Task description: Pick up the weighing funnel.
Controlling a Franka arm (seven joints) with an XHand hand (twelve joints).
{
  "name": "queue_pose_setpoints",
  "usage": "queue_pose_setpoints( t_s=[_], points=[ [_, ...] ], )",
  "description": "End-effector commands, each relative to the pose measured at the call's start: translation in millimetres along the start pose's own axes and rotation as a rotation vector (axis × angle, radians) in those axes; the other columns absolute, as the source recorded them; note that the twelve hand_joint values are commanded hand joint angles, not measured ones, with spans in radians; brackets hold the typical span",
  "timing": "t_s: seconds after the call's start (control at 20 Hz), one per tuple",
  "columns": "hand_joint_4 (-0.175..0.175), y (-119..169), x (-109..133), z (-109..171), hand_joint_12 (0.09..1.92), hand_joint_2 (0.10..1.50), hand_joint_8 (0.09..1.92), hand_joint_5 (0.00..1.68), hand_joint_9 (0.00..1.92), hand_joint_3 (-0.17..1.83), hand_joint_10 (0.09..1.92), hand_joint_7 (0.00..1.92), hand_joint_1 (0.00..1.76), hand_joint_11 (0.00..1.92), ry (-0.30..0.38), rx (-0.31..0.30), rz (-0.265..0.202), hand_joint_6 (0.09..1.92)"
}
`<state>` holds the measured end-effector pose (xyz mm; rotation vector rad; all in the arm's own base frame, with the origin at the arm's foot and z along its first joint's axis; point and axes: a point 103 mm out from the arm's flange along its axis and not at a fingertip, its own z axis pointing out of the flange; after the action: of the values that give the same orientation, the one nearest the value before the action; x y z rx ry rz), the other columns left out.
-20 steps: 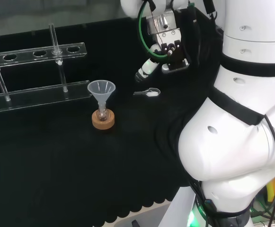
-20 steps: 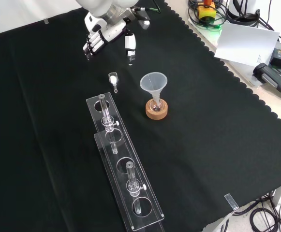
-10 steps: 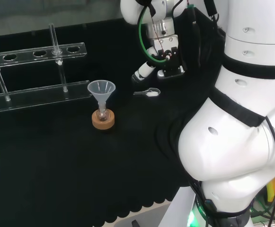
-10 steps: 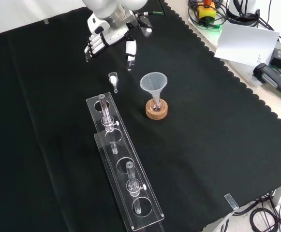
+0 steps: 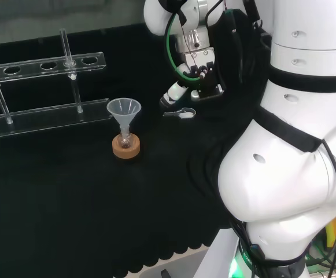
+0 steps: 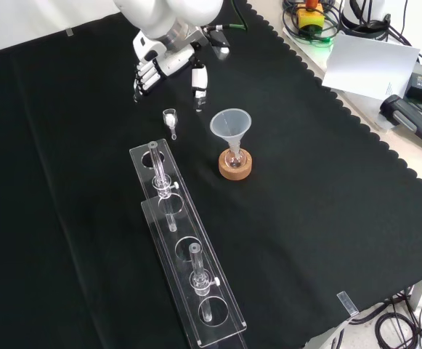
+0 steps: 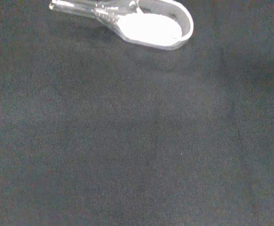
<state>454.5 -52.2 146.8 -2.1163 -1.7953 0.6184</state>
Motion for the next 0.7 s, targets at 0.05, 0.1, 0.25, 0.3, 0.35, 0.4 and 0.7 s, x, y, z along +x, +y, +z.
queue_pose_setpoints(
  t_s=[0.05,0.1,0.25,0.3,0.35,0.4,0.7],
  points=[
    [-0.009,1.3,-0.6,7.4,0.84,0.67,0.4,0.0,0.0,0.01,0.61,0.11,0.48,0.0,-0.012,0.033,-0.004,0.09],
    [-0.009,1.7,-0.8,9.0,0.84,0.67,0.41,0.0,0.0,0.01,0.62,0.11,0.48,0.0,-0.015,0.035,-0.001,0.09],
    [-0.003,2.5,-0.9,15.0,0.84,0.67,0.42,0.0,0.0,0.01,0.66,0.1,0.48,0.0,-0.014,0.035,0.006,0.09],
    [-0.001,2.7,-0.8,16.8,0.84,0.67,0.43,0.0,0.0,0.01,0.67,0.1,0.48,0.0,-0.016,0.03,0.009,0.09],
    [0.001,2.9,-0.7,18.3,0.84,0.67,0.43,0.01,0.01,0.01,0.69,0.1,0.48,0.0,-0.019,0.024,0.01,0.09],
    [0.002,3.6,-0.9,20.1,0.84,0.67,0.44,0.02,0.02,0.01,0.7,0.11,0.49,0.0,-0.019,0.024,0.013,0.09],
    [0.015,10.0,-1.5,30.7,0.86,0.68,0.46,0.1,0.08,0.02,0.72,0.17,0.5,0.0,-0.04,0.021,0.018,0.09]
  ],
)
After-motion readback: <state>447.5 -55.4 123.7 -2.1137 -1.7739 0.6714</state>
